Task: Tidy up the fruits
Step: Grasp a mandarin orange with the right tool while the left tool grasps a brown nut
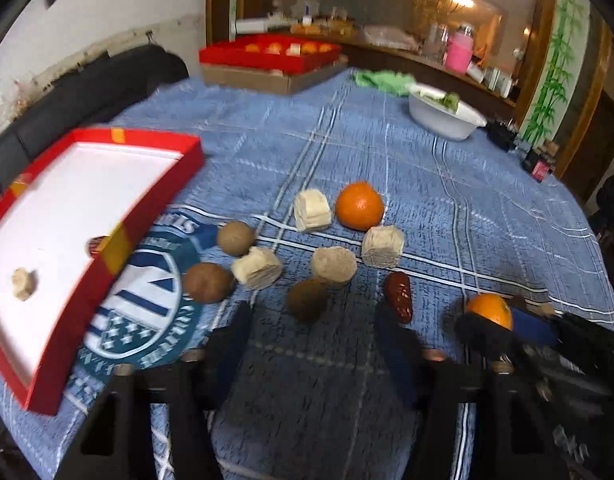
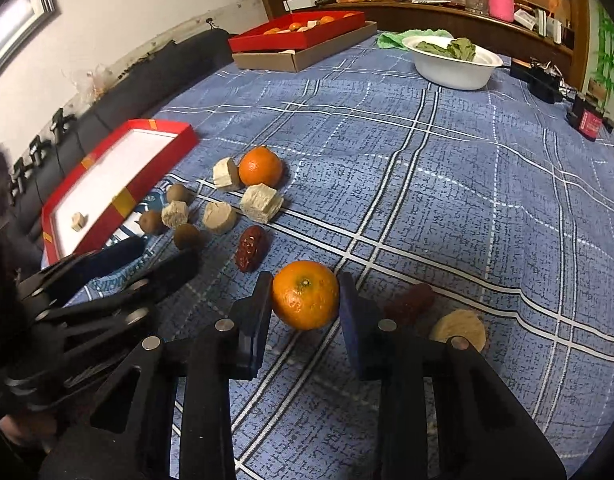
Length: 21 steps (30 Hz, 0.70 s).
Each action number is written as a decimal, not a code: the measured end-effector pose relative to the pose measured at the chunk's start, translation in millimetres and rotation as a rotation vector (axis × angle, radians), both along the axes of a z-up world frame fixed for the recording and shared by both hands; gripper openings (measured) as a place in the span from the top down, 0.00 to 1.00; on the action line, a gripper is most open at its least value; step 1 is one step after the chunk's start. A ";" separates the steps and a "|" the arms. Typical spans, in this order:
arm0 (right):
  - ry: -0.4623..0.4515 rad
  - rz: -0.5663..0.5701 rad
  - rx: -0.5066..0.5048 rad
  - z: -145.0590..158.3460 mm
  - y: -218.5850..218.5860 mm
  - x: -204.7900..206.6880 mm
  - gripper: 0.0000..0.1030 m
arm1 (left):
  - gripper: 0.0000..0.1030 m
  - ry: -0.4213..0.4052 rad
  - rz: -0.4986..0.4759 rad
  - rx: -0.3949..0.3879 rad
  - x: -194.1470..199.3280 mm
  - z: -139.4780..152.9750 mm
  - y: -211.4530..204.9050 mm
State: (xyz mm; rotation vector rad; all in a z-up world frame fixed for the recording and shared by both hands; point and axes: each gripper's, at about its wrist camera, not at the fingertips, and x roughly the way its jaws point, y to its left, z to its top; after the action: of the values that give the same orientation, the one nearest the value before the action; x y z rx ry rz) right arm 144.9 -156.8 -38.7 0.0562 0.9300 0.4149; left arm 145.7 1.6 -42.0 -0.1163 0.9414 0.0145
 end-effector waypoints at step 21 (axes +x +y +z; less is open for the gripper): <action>-0.119 0.023 -0.034 13.8 12.3 -15.1 0.70 | 0.80 -0.151 0.120 -0.079 -49.9 13.6 15.5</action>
State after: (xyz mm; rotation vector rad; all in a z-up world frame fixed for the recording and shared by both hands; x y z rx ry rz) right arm 129.7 -144.5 -24.8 -0.0096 0.8209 0.4193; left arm 95.8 17.1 -28.4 -0.2435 0.7832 0.0782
